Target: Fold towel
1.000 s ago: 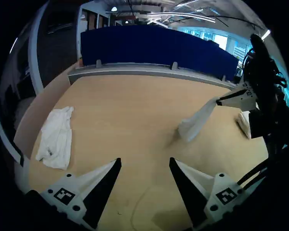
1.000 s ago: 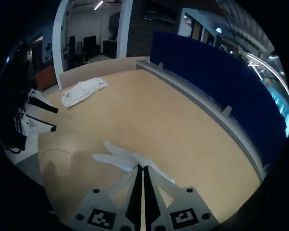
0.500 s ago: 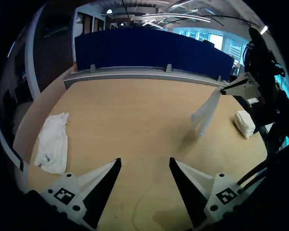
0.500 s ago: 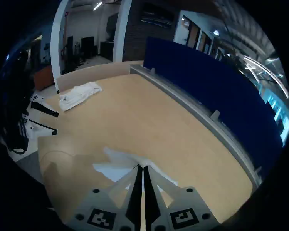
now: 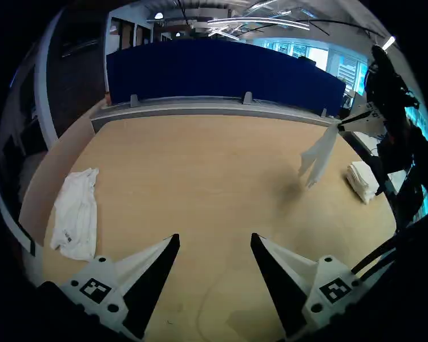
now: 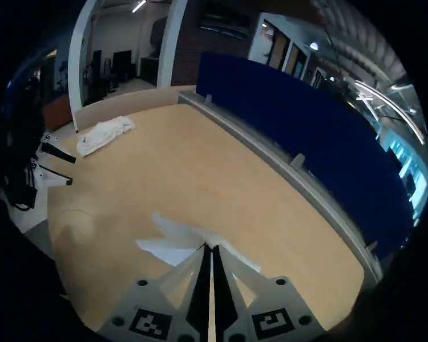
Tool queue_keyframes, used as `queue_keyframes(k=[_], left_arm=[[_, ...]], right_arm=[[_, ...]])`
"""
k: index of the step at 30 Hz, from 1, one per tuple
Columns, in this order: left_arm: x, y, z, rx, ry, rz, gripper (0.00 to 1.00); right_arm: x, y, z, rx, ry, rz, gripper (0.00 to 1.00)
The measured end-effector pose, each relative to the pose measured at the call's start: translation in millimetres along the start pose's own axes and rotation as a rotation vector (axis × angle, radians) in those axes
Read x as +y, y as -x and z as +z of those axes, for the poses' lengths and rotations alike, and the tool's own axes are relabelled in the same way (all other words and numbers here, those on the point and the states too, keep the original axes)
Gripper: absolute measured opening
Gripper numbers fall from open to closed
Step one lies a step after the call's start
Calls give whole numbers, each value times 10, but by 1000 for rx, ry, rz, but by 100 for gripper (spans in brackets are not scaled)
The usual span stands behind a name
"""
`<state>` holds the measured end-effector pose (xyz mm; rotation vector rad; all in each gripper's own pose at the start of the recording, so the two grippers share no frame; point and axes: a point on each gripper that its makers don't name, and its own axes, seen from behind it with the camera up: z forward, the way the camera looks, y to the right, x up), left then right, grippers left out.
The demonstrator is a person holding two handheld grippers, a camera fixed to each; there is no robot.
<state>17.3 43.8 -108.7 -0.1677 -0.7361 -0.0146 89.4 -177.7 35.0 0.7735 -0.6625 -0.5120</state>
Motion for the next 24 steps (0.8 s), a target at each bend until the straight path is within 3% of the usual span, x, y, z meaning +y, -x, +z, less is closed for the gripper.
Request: queue_keyframes(k=[12, 24], left_arm=[[13, 19, 37, -22, -15, 13, 93], [95, 37, 70, -40, -24, 33, 93]], right_arm=[[742, 387, -221, -26, 74, 71, 2], [1420, 845, -504, -87, 140, 87, 2]])
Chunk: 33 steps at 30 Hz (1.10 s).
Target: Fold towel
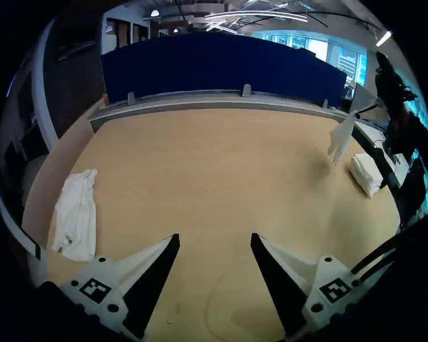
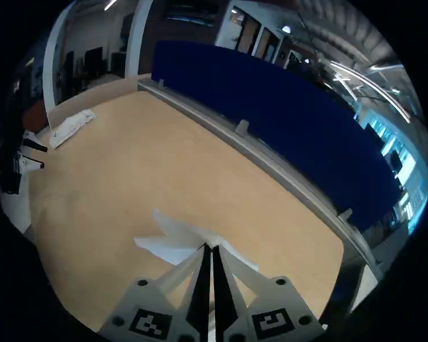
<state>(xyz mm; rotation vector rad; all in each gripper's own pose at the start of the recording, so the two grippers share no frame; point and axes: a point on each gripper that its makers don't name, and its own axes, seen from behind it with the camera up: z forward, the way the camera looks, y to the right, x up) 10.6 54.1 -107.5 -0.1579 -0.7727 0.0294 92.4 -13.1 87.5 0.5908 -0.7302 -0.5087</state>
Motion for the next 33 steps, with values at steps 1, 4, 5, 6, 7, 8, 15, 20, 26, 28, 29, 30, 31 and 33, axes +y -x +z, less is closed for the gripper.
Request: queue_keyframes(k=[1, 4, 5, 6, 7, 8, 15, 20, 26, 28, 29, 30, 31, 33], left_arm=[[10, -3, 2, -1, -1, 2, 93], [39, -12, 7, -4, -1, 9, 93], [48, -15, 8, -4, -1, 11, 93], [57, -18, 10, -5, -1, 13, 93], [67, -23, 13, -6, -2, 14, 92], [75, -27, 16, -6, -2, 16, 92], [158, -65, 41, -8, 3, 22, 93], [219, -83, 57, -8, 8, 30, 92], [279, -87, 74, -11, 14, 38, 93], [298, -97, 80, -10, 17, 40, 93], [307, -103, 81, -10, 19, 41, 92], [315, -109, 83, -10, 21, 42, 92], [321, -116, 81, -9, 22, 44, 92], [331, -129, 77, -8, 25, 48, 92]], right_arm=[[60, 34, -18, -5, 6, 1, 2], [232, 121, -72, -17, 23, 3, 2], [288, 147, -91, -21, 30, 4, 2], [344, 172, -111, -24, 36, 4, 2], [405, 197, -136, -27, 43, 6, 2], [459, 219, -158, -30, 49, 7, 2], [792, 378, -320, -44, 89, 26, 2], [959, 506, -434, -58, 111, 37, 2], [1032, 618, -527, -67, 123, 48, 2], [1038, 648, -552, -69, 125, 51, 2], [1040, 662, -565, -70, 126, 52, 2], [1042, 676, -578, -71, 127, 54, 2], [1042, 693, -595, -72, 128, 55, 2], [1043, 724, -624, -73, 130, 58, 2]])
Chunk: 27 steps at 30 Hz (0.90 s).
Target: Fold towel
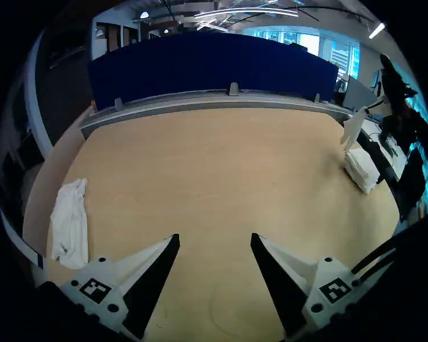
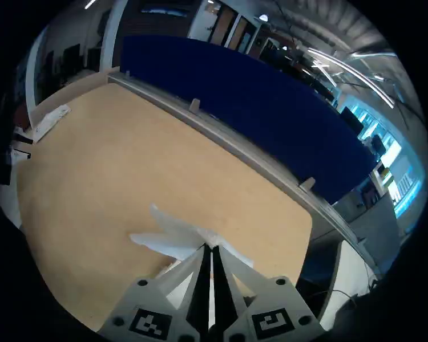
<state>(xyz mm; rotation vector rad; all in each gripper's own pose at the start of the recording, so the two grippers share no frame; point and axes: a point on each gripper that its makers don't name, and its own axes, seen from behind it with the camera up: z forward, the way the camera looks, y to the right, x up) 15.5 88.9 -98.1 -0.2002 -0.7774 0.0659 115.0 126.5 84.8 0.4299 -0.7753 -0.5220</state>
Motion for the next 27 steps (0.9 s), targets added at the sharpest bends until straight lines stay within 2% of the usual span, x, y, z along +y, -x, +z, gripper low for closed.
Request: queue_keyframes(k=[7, 16, 27], left_arm=[[21, -33, -16, 2, 9, 9, 92], [46, -17, -61, 5, 22, 21, 92], [48, 13, -99, 7, 30, 29, 92]], right_arm=[[4, 165, -109, -11, 9, 17, 2], [33, 516, -264, -46, 32, 46, 2], [-95, 932, -359, -91, 46, 83, 2]])
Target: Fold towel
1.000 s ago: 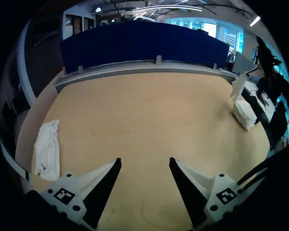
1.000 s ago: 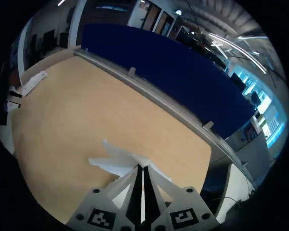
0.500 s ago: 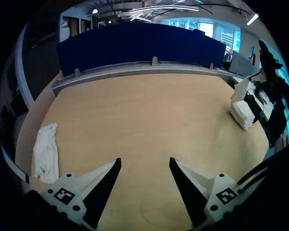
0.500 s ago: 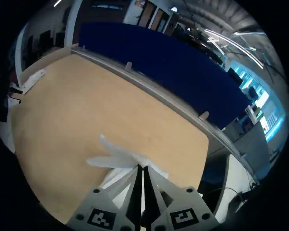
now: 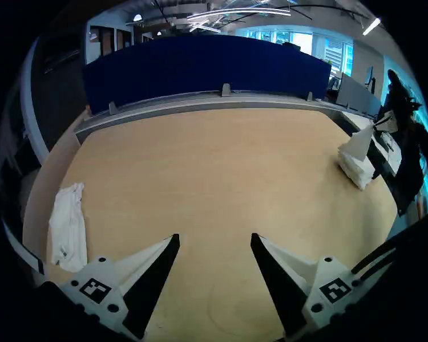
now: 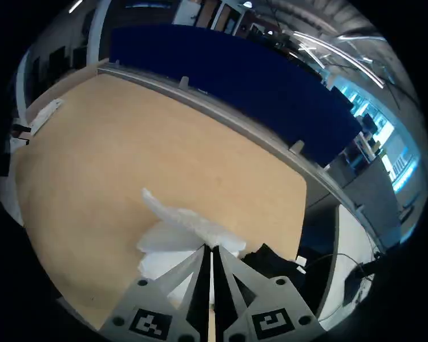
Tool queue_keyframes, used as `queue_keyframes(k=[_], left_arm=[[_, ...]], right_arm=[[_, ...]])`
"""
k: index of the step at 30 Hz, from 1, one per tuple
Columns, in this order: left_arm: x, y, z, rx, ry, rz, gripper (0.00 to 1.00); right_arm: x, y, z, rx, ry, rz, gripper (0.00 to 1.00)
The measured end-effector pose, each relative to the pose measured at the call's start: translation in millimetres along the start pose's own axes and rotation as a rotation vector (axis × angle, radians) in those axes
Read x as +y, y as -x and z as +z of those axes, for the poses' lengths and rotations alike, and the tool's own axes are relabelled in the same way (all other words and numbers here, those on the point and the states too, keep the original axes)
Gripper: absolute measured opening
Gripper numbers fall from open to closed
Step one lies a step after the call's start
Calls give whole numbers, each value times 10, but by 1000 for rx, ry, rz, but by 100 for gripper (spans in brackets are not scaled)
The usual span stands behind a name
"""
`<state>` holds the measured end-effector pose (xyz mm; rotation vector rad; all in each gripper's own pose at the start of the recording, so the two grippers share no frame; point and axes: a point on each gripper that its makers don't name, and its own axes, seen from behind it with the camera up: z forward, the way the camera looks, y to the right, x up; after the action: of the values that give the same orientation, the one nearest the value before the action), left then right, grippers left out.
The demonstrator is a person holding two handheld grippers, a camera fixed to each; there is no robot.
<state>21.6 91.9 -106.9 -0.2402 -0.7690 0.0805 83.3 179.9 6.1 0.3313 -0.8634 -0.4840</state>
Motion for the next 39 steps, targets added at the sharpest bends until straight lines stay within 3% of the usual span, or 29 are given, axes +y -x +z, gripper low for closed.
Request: queue_keyframes(k=[11, 18, 39], left_arm=[[-2, 7, -10, 0, 7, 10, 92], [10, -6, -27, 3, 10, 17, 92], [-13, 65, -67, -19, -10, 46, 92]], right_arm=[[-148, 184, 7, -14, -2, 32, 2], [-91, 346, 29, -45, 26, 33, 2], [-98, 1411, 347, -227, 57, 136, 2]])
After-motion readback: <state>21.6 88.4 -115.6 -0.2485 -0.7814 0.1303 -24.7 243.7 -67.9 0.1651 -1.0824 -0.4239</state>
